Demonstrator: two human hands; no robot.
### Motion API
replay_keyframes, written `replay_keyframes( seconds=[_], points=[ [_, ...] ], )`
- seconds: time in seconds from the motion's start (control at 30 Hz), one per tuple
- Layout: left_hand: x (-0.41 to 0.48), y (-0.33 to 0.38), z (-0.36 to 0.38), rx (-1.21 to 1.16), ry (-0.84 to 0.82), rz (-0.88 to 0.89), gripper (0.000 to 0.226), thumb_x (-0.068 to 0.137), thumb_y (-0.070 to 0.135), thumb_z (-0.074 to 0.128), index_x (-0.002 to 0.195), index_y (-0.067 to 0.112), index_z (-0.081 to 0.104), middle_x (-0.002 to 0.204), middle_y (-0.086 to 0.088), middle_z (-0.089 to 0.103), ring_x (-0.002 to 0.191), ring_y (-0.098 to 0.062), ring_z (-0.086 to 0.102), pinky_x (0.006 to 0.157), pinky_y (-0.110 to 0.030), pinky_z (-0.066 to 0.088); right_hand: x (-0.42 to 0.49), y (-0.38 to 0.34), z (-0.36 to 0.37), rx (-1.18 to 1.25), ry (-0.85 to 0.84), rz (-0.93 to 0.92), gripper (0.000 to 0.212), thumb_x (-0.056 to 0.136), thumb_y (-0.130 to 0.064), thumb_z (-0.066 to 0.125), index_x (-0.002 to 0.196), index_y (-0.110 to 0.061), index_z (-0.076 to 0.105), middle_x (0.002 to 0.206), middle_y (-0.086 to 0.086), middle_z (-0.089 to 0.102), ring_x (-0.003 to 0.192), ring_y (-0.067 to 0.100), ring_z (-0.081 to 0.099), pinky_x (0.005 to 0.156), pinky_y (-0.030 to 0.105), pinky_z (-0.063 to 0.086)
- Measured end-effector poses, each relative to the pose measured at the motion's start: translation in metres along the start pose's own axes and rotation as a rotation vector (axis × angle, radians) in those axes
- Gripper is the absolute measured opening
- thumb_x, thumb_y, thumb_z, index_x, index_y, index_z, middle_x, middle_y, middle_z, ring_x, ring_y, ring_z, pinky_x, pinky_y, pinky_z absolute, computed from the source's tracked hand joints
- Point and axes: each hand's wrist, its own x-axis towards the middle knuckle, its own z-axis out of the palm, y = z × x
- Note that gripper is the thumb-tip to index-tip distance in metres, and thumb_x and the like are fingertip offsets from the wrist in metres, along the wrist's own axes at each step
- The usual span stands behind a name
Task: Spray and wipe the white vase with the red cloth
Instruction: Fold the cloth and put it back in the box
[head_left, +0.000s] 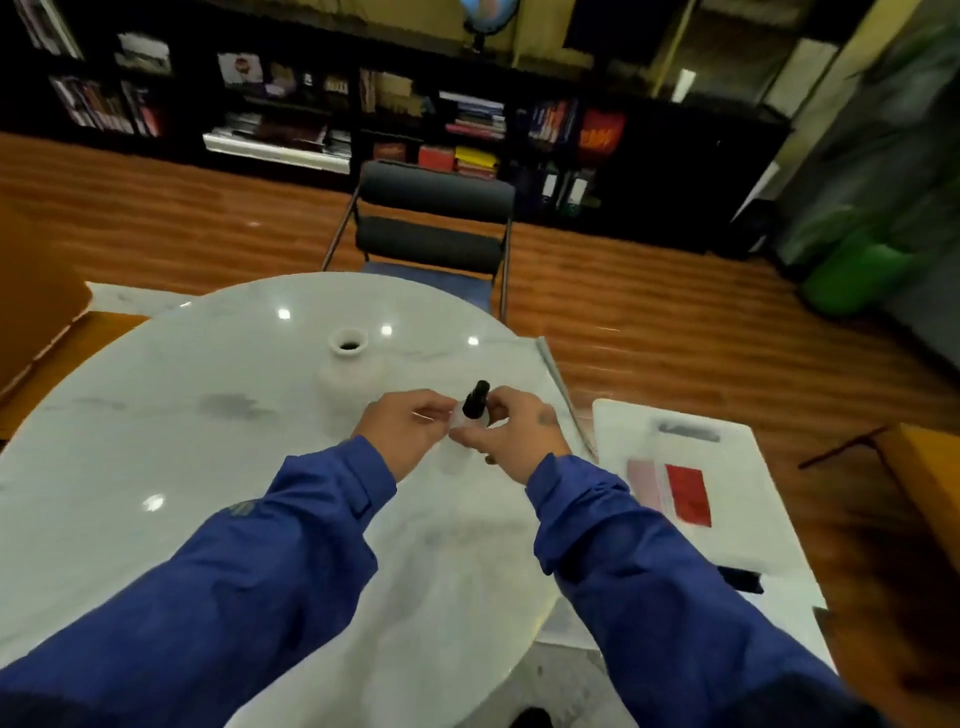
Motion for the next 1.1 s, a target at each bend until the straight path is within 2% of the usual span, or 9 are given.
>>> replay_keyframes(
  seconds=[0.27, 0.37, 0.47, 0.53, 0.6, 0.67, 0.77, 0.97, 1.1],
  points=[
    [0.033, 0.067, 0.15, -0.05, -0.258, 0.046, 0.032, 0.088, 0.003, 0.059, 0.119, 0.01, 0.065, 0.115, -0.008, 0.069, 0.104, -0.023, 0.065, 0.088, -0.037, 0.056, -0.027, 0.098, -0.144, 0.034, 0.265, 0.168, 0.032, 0.07, -0.038, 0.079, 0.091, -0.019, 0.067, 0.088, -0.003, 0.069, 0.078, 0.021, 0.068, 0.068, 0.042, 0.06],
    [0.044, 0.071, 0.198, -0.047, -0.334, -0.016, 0.033, 0.088, 0.005, 0.061, 0.12, 0.012, 0.064, 0.114, -0.009, 0.069, 0.101, -0.02, 0.064, 0.078, -0.028, 0.056, -0.034, 0.139, -0.185, 0.01, 0.357, 0.203, 0.027, 0.069, -0.038, 0.08, 0.087, -0.025, 0.063, 0.081, -0.016, 0.062, 0.07, 0.001, 0.06, 0.054, 0.008, 0.049],
    [0.055, 0.064, 0.232, 0.001, -0.358, -0.105, 0.035, 0.085, 0.01, 0.064, 0.119, 0.014, 0.065, 0.112, -0.008, 0.069, 0.104, -0.026, 0.065, 0.092, -0.039, 0.055, -0.038, 0.173, -0.213, -0.042, 0.372, 0.226, 0.028, 0.07, -0.038, 0.078, 0.092, -0.028, 0.063, 0.081, -0.02, 0.06, 0.07, -0.005, 0.056, 0.049, 0.004, 0.038],
    [0.061, 0.057, 0.254, 0.027, -0.362, -0.174, 0.037, 0.082, 0.011, 0.064, 0.119, 0.014, 0.065, 0.109, -0.008, 0.069, 0.102, -0.028, 0.065, 0.094, -0.042, 0.054, -0.037, 0.2, -0.224, -0.067, 0.353, 0.253, 0.025, 0.071, -0.037, 0.077, 0.089, -0.026, 0.063, 0.077, -0.018, 0.061, 0.066, -0.001, 0.057, 0.048, 0.003, 0.04],
    [0.065, 0.05, 0.277, 0.034, -0.384, -0.248, 0.041, 0.081, 0.012, 0.065, 0.122, 0.013, 0.062, 0.101, -0.007, 0.07, 0.099, -0.029, 0.067, 0.091, -0.041, 0.055, -0.033, 0.23, -0.229, -0.087, 0.292, 0.295, 0.028, 0.071, -0.035, 0.078, 0.091, -0.024, 0.063, 0.081, -0.012, 0.064, 0.069, 0.008, 0.061, 0.056, 0.006, 0.048],
    [0.066, 0.043, 0.292, 0.032, -0.407, -0.296, 0.045, 0.081, 0.012, 0.067, 0.125, 0.014, 0.058, 0.085, -0.002, 0.068, 0.093, -0.028, 0.067, 0.087, -0.039, 0.057, -0.031, 0.252, -0.225, -0.129, 0.206, 0.332, 0.039, 0.069, -0.034, 0.08, 0.103, -0.022, 0.064, 0.094, -0.004, 0.066, 0.079, 0.017, 0.064, 0.071, 0.025, 0.057],
    [0.069, 0.035, 0.314, -0.052, -0.403, -0.384, 0.054, 0.08, 0.007, 0.069, 0.131, 0.011, 0.051, 0.068, 0.003, 0.053, 0.085, -0.024, 0.061, 0.08, -0.038, 0.054, -0.023, 0.279, -0.219, -0.216, 0.063, 0.328, 0.047, 0.07, -0.035, 0.08, 0.112, -0.022, 0.062, 0.1, -0.003, 0.065, 0.086, 0.017, 0.062, 0.076, 0.029, 0.053],
    [0.068, 0.033, 0.336, -0.178, -0.408, -0.518, 0.061, 0.08, -0.006, 0.067, 0.134, 0.009, 0.044, 0.062, -0.004, 0.05, 0.077, -0.033, 0.061, 0.067, -0.034, 0.054, -0.012, 0.306, -0.208, -0.247, -0.16, 0.292, 0.04, 0.07, -0.019, 0.082, 0.106, -0.026, 0.066, 0.101, -0.008, 0.065, 0.088, 0.012, 0.061, 0.079, 0.026, 0.052],
    [0.069, 0.034, 0.341, -0.156, -0.416, -0.514, 0.056, 0.08, -0.01, 0.063, 0.131, 0.007, 0.047, 0.084, -0.02, 0.065, 0.07, -0.03, 0.064, 0.067, -0.035, 0.057, -0.007, 0.314, -0.204, -0.27, -0.226, 0.284, 0.046, 0.07, -0.012, 0.08, 0.112, -0.025, 0.067, 0.105, -0.008, 0.066, 0.09, 0.011, 0.06, 0.078, 0.021, 0.048]
  ],
)
